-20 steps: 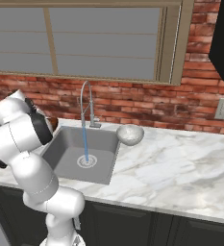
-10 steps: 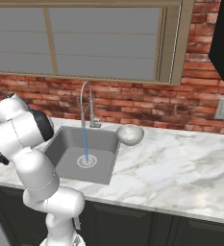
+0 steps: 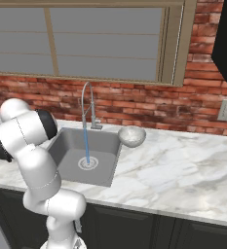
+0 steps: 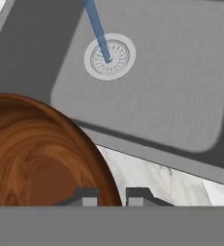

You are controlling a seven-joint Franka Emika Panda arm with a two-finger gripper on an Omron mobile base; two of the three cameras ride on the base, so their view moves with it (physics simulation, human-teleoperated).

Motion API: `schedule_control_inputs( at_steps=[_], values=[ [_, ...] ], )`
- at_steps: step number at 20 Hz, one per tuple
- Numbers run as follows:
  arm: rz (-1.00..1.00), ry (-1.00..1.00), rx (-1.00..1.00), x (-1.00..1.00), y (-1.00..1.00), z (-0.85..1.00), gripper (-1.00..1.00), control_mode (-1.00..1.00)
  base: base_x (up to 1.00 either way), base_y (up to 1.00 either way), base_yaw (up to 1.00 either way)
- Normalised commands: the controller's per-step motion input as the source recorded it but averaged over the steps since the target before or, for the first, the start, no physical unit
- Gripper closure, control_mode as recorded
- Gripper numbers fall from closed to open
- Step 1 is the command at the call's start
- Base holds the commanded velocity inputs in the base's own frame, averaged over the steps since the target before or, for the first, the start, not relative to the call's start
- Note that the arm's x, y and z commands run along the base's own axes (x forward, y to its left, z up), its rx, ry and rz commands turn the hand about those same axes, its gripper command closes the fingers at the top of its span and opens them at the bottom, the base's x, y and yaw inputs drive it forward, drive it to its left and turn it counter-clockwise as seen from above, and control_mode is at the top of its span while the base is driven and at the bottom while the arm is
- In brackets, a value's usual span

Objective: Rinse each bowl for a few seconds and place them down in the sink or on the counter.

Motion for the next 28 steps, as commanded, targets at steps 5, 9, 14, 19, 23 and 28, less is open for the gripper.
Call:
schedule_control_inputs(
  at_steps=[5, 9, 14, 19, 23, 28],
  values=[
    [0.02, 0.0, 0.05, 0.0, 0.16, -0.29, 1.0, -1.0, 0.0, 0.0, 0.0],
    [0.02, 0.0, 0.05, -0.01, 0.14, -0.31, 1.0, -1.0, 0.0, 0.0, 0.0],
    [0.02, 0.0, 0.05, 0.0, 0.14, -0.27, -1.0, -1.0, 0.0, 0.0, 0.0],
    [0.02, -0.05, 0.0, 0.01, 0.05, 0.17, -1.0, -1.0, 0.0, 0.0, 0.0],
    [0.03, -0.07, 0.0, -0.04, 0.01, 0.25, -1.0, -1.0, 0.0, 0.0, 0.0],
    [0.04, -0.07, 0.0, -0.16, 0.03, 0.36, -1.0, -1.0, 0.0, 0.0, 0.0]
  ],
)
